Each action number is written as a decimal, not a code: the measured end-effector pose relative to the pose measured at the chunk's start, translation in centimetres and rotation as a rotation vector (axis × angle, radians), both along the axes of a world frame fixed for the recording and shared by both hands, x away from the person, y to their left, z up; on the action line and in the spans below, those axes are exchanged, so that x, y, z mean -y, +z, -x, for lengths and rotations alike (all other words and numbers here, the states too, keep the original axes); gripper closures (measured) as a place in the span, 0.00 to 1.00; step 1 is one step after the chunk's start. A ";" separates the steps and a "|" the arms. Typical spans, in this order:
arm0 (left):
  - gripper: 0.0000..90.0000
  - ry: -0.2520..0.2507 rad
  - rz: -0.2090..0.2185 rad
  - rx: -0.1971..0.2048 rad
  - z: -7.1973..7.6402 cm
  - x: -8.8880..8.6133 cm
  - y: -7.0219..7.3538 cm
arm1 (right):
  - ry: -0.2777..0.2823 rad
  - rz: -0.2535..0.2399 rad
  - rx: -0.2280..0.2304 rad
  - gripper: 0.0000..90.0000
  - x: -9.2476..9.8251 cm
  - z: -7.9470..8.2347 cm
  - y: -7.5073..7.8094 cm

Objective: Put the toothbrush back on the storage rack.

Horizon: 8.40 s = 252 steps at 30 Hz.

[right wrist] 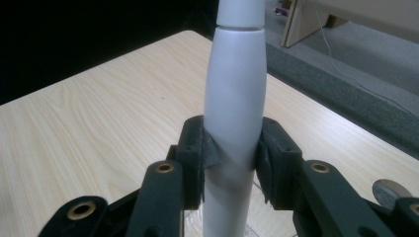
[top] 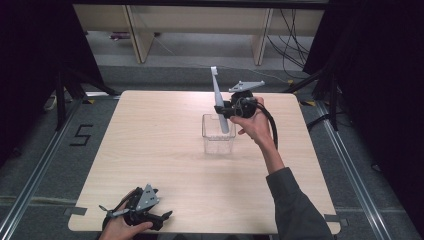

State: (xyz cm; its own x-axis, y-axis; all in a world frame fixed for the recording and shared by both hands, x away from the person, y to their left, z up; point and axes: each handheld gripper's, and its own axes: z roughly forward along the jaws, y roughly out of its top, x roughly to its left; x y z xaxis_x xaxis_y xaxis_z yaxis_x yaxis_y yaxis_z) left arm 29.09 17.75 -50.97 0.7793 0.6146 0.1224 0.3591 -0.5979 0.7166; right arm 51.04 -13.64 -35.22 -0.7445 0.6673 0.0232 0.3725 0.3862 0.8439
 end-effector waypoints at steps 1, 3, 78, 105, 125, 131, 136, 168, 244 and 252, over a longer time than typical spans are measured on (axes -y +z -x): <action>0.17 0.000 0.002 -0.001 0.0 0.0 0.0 | -0.004 0.014 -0.005 0.74 -0.1 -0.1 -0.2; 0.17 -0.001 0.000 -0.001 0.0 0.0 0.0 | 0.000 0.015 0.000 0.74 -0.3 -0.3 -0.4; 0.17 -0.002 0.001 0.001 0.1 0.0 0.0 | 0.031 0.323 -0.209 0.73 -3.5 -3.0 -7.4; 0.17 -0.001 -0.003 0.001 0.1 0.0 0.0 | -0.029 0.229 -0.171 0.48 -1.9 -1.5 -4.7; 0.17 -0.001 0.005 -0.004 0.1 0.1 0.0 | -0.022 0.172 -0.116 0.40 -0.3 -0.3 -3.6; 0.17 0.000 -0.005 -0.003 0.0 0.0 0.0 | -0.020 0.162 -0.102 0.38 0.3 0.0 -3.2; 0.17 0.004 -0.007 -0.010 0.0 0.0 0.0 | -0.031 0.143 -0.094 0.36 0.4 0.5 -3.1; 0.17 0.000 -0.009 -0.002 0.1 0.0 -0.1 | 0.001 0.097 -0.052 0.31 3.6 5.1 -3.8; 0.17 0.002 -0.006 0.002 0.3 -0.1 0.0 | -0.053 0.024 -0.134 0.22 9.3 13.0 -11.0; 0.17 0.008 -0.004 0.001 0.3 -0.1 -0.1 | -0.062 0.048 -0.140 0.22 9.7 14.0 -12.0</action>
